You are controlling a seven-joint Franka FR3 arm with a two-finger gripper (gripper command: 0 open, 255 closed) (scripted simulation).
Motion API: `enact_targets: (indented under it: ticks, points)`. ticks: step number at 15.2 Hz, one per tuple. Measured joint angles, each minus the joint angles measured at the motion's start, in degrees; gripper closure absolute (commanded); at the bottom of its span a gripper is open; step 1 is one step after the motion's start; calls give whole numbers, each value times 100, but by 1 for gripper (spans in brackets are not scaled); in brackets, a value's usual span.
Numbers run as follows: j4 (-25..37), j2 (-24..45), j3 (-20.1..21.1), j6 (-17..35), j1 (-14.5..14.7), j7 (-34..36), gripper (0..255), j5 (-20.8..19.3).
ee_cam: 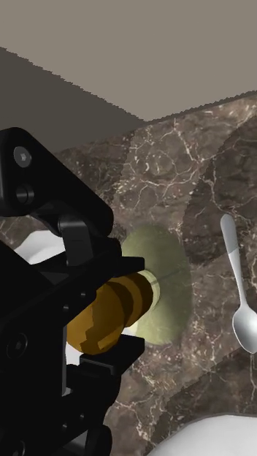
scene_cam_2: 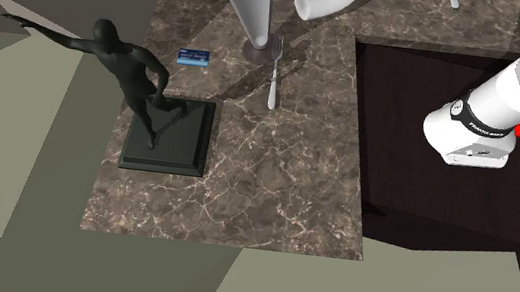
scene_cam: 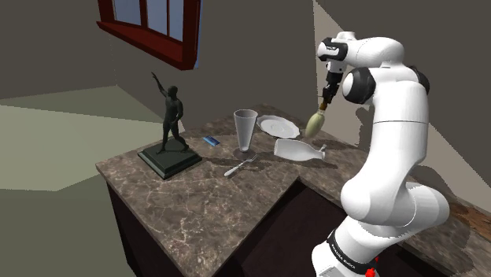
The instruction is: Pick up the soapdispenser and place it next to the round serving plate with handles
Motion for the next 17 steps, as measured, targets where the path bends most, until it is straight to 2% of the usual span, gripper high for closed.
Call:
enact_targets:
  ticks: [5, 12, 13, 17]
  points:
    - [-538, -87, 1, 447, 49, 38, 255, -18]
    - [-616, -70, 4, 544, 50, 44, 255, -15]
    - [-615, -69, 4, 544, 50, 44, 0, -15]
    - [-609, -68, 3, 543, 49, 43, 0, -14]
